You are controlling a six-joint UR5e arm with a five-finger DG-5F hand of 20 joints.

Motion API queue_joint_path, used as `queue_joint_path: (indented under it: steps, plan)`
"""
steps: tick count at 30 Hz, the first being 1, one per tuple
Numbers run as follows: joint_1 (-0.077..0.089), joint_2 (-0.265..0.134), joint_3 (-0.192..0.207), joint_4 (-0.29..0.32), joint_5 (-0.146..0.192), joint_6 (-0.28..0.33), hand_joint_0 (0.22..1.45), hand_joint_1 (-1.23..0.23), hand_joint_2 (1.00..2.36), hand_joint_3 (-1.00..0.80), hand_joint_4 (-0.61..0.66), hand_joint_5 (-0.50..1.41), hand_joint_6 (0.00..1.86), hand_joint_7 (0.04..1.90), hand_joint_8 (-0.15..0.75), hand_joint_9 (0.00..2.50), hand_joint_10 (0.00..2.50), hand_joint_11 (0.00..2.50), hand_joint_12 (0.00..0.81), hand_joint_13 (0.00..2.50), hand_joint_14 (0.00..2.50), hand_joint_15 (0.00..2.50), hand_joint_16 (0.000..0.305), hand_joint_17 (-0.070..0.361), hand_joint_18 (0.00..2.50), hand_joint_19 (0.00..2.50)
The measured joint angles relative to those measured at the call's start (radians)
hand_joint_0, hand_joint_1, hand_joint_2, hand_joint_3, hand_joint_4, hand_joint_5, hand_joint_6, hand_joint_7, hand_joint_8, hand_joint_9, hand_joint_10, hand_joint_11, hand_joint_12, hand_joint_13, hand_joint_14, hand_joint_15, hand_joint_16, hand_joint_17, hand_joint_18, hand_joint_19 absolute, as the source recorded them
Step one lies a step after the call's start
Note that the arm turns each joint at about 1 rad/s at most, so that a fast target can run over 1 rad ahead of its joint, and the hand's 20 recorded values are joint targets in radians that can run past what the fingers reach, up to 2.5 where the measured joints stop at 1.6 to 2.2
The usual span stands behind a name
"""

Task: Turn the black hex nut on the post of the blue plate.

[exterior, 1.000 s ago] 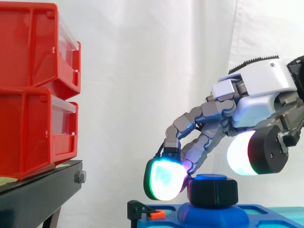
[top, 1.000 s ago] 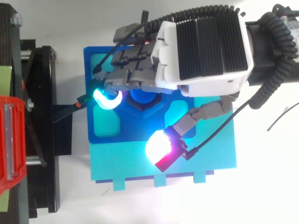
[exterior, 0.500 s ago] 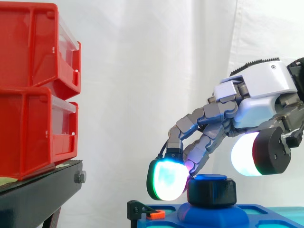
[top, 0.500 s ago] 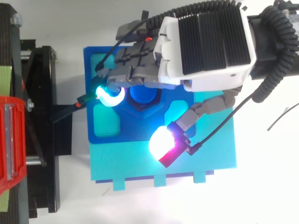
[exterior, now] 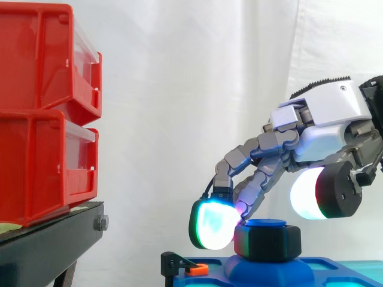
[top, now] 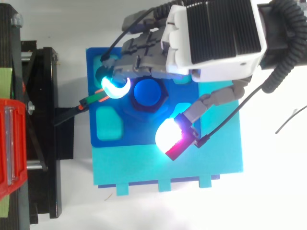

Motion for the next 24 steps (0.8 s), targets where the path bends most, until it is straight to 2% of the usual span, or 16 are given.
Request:
queue_joint_path:
  steps: [13, 18, 22, 24]
  plan:
    - [-0.043, 0.0, 0.0, -0.001, -0.074, 0.0, 0.39, -0.47, 1.0, -0.5, 0.38, -0.16, 0.5, 0.89, 0.398, 0.67, 0.0, 0.05, 0.484, 0.61, 0.0, 0.09, 0.066, 0.147, 0.49, 0.22]
    - [-0.049, 0.0, 0.0, 0.008, -0.085, 0.002, 0.39, -0.47, 1.0, -0.5, 0.38, -0.16, 0.5, 0.89, 0.4, 0.68, 0.0, 0.05, 0.485, 0.61, 0.0, 0.09, 0.065, 0.147, 0.49, 0.22]
    - [-0.046, 0.0, 0.007, 0.019, -0.087, 0.01, 0.39, -0.48, 1.0, -0.5, 0.38, -0.16, 0.5, 0.89, 0.398, 0.68, 0.0, 0.05, 0.483, 0.61, 0.0, 0.1, 0.065, 0.147, 0.49, 0.22]
    - [-0.043, 0.0, 0.018, 0.019, -0.086, 0.016, 0.39, -0.53, 1.0, -0.5, 0.37, -0.16, 0.5, 0.88, 0.399, 0.68, 0.0, 0.06, 0.482, 0.61, 0.0, 0.1, 0.065, 0.147, 0.49, 0.22]
